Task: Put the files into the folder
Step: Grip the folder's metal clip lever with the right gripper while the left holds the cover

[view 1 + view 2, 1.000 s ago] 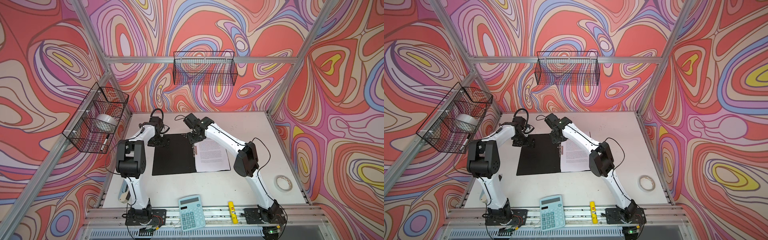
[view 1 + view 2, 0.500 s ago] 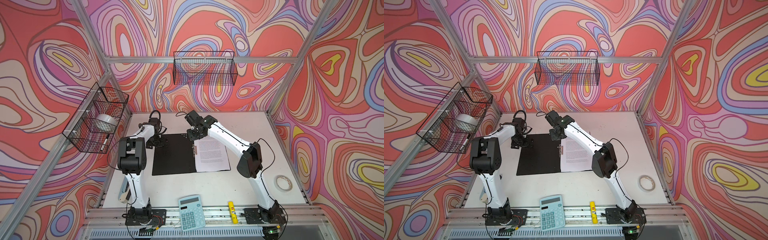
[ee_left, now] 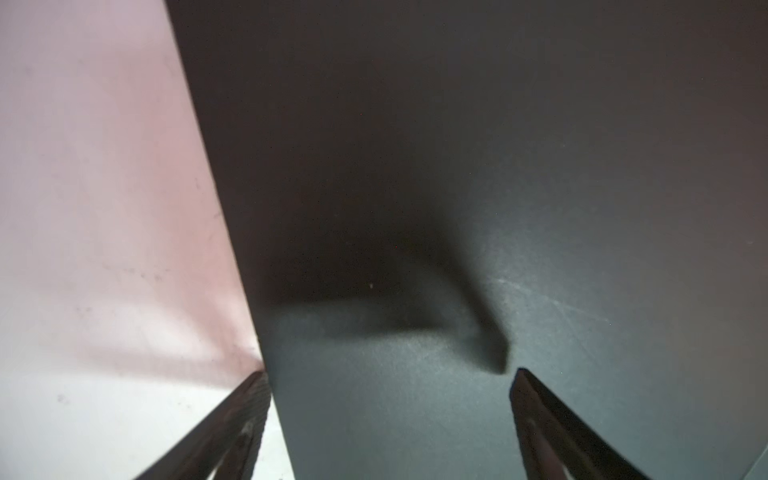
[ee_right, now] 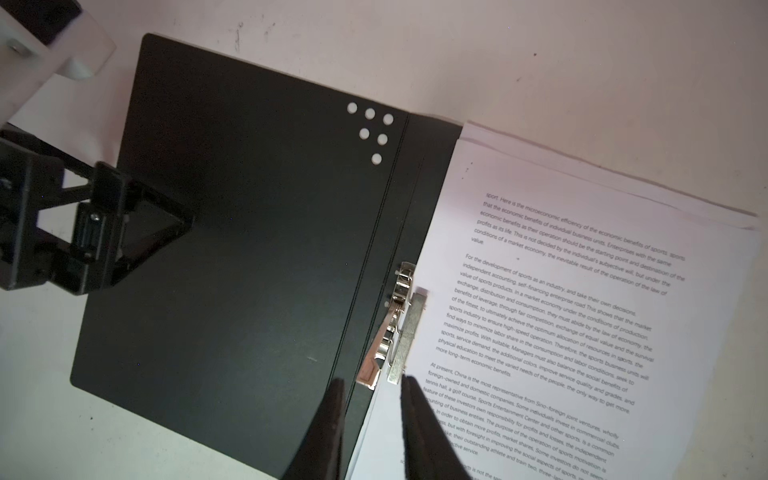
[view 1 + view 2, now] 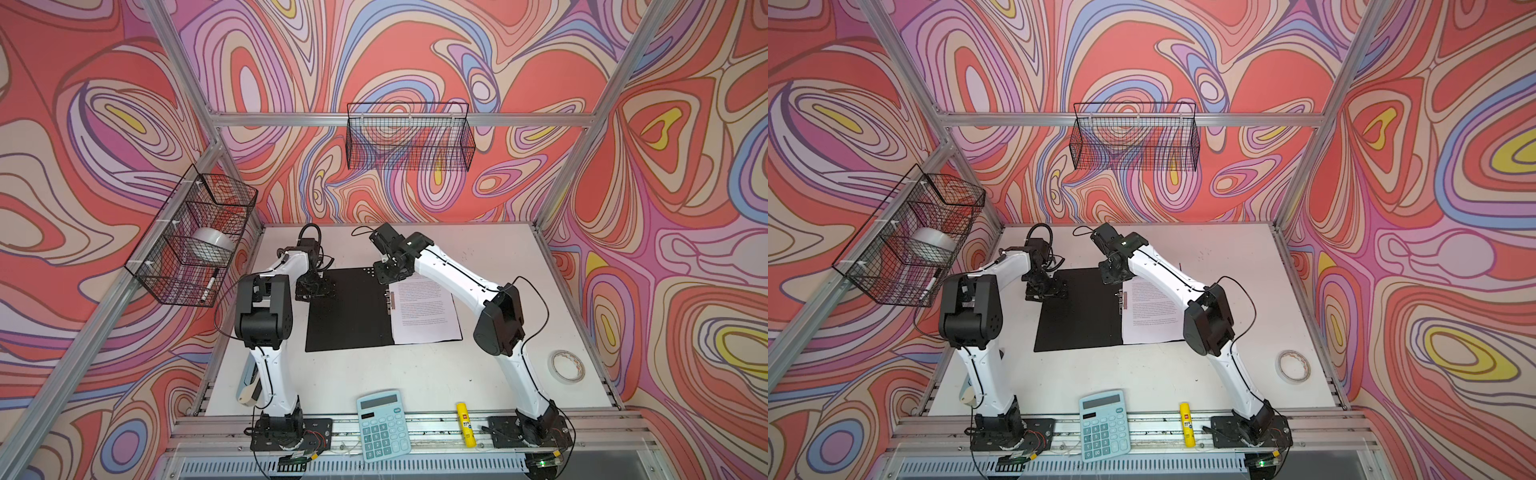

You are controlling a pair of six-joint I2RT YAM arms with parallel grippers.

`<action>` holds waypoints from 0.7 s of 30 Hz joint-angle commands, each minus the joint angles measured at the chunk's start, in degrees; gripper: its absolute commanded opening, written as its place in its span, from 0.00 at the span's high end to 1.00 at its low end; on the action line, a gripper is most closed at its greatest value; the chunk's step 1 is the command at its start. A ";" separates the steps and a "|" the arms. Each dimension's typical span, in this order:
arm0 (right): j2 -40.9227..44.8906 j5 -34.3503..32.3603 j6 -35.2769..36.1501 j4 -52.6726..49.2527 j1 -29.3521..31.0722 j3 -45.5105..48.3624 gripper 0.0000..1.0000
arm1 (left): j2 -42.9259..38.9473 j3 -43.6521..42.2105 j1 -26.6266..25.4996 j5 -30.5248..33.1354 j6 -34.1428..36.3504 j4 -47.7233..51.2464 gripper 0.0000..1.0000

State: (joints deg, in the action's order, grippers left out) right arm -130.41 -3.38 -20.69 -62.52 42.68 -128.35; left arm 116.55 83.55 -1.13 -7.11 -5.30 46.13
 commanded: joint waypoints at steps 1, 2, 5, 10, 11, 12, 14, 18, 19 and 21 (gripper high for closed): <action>0.50 0.26 -0.54 0.50 -0.15 1.07 0.75 | 1.40 -1.86 -0.01 -3.63 -1.45 3.46 0.10; 0.46 0.30 -0.58 0.55 -0.15 1.17 0.75 | 1.26 -2.43 -0.02 -4.40 -1.89 3.37 0.10; 0.57 0.31 -0.47 0.47 -0.18 1.35 0.75 | 0.14 -4.58 -0.10 -6.01 -2.73 2.37 0.12; 1.25 0.30 -0.45 0.80 -0.14 2.37 0.75 | -2.47 -7.54 -0.10 -6.48 -3.72 0.61 0.13; 1.34 0.30 -0.47 0.90 -0.14 2.73 0.75 | -3.09 -8.14 -0.10 -6.90 -3.97 0.23 0.13; 1.45 0.30 -0.45 0.91 -0.16 2.92 0.75 | -3.54 -8.70 -0.10 -7.35 -4.18 -0.05 0.13; 1.38 0.62 -0.43 0.74 -0.15 3.02 0.75 | -4.49 -9.72 -0.26 -7.55 -4.67 -0.66 0.14; 1.45 1.01 -0.14 -0.18 -0.15 2.94 0.75 | -7.61 -11.45 -0.70 -4.49 -4.98 -2.09 0.13; 1.56 1.01 0.03 -0.47 -0.14 2.85 0.75 | -8.58 -11.64 -0.72 -2.99 -4.94 -2.55 0.12; 1.66 0.42 0.37 -1.69 -0.15 2.35 0.75 | -10.45 -11.04 -0.72 0.59 -4.25 -2.54 0.11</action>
State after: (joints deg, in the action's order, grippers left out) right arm -130.41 -2.76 -20.62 -62.61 42.68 -125.71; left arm 108.84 72.93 -1.52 -10.39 -9.10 42.98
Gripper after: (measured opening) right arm 0.253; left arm 0.880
